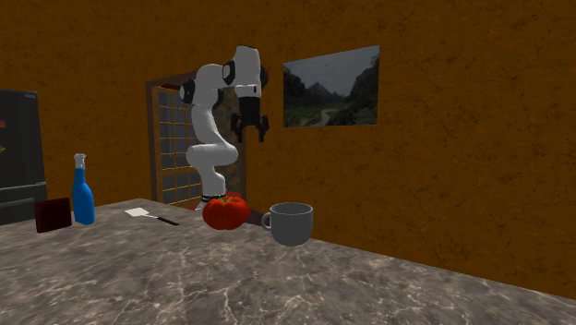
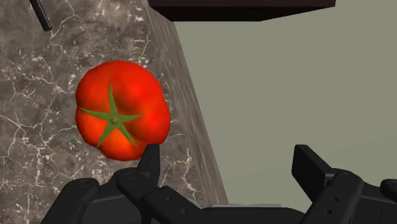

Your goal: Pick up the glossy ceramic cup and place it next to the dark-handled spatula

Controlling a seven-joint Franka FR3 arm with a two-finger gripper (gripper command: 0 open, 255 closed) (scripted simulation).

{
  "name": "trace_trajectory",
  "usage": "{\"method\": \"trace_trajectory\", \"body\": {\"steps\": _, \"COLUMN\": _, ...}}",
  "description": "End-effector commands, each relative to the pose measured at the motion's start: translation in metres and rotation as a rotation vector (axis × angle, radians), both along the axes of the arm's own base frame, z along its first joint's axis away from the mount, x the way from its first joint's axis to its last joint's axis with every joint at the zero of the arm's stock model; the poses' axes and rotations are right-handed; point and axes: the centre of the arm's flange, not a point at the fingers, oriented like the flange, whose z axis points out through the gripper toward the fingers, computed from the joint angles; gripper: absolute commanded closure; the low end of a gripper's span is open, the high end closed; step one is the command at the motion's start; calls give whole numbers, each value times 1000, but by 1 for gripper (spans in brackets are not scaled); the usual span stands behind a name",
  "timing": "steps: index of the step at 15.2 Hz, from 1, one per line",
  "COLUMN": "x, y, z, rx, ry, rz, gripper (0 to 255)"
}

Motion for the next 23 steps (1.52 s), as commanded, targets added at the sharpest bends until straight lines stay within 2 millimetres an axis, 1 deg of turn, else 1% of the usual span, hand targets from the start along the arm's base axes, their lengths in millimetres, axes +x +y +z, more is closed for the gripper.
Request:
{"method": "trace_trajectory", "body": {"steps": 1, "x": 22, "y": -9, "z": -15, "rx": 1, "ry": 0, "rz": 1, "gripper": 0}}
{"method": "trace_trajectory", "body": {"steps": 23, "x": 259, "y": -103, "z": -157, "rx": 17, "ry": 7, "rz": 6, "gripper": 0}}
